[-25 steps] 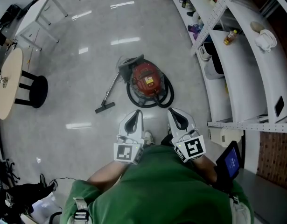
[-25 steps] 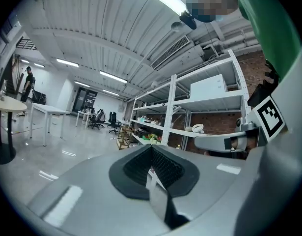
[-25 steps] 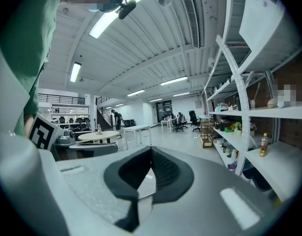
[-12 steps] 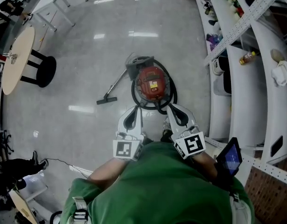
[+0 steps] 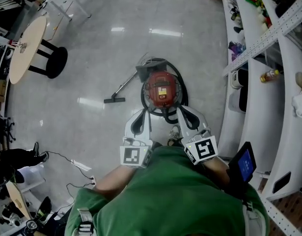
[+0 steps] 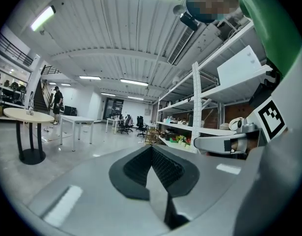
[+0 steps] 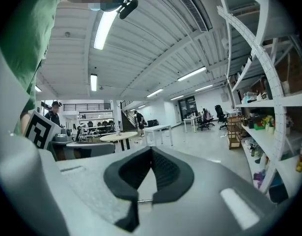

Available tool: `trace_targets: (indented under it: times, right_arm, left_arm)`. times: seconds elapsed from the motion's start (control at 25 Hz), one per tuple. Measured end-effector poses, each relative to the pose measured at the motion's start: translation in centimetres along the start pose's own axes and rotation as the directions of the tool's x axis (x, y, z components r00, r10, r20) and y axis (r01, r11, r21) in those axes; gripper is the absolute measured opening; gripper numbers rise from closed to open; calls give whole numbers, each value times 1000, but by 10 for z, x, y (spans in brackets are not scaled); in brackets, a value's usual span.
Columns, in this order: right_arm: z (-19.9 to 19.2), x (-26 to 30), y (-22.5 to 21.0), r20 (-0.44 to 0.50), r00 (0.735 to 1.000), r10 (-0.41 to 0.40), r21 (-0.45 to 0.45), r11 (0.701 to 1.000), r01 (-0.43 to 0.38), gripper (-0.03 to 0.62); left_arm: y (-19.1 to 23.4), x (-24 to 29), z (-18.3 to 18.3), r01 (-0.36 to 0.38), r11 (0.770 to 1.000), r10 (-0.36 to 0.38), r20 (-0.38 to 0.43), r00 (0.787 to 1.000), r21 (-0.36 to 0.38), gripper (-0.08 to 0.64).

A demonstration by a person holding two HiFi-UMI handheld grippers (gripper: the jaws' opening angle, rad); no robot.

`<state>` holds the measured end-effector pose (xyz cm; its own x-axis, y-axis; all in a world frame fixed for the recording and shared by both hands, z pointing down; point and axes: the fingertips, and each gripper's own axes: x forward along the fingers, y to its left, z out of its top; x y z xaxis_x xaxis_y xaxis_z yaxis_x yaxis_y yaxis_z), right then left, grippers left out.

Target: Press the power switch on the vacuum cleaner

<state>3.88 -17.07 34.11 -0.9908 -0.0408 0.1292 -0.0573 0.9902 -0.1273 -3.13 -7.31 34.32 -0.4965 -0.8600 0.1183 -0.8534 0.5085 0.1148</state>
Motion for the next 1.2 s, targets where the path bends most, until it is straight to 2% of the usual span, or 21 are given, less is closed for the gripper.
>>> trace_targets:
  times: [0.36, 0.76, 1.2]
  right_arm:
    - [1, 21, -23, -14, 999, 38, -13, 999, -38, 0]
    - [-8, 46, -26, -72, 997, 8, -26, 1000, -10, 0]
    - [-67, 85, -37, -178, 984, -27, -31, 999, 22, 0]
  left_arm:
    - [5, 17, -5, -58, 998, 58, -19, 998, 8, 8]
    - [23, 35, -16, -24, 1000, 23, -77, 997, -10, 8]
    - [51, 67, -73, 7, 1000, -11, -159, 987, -23, 6]
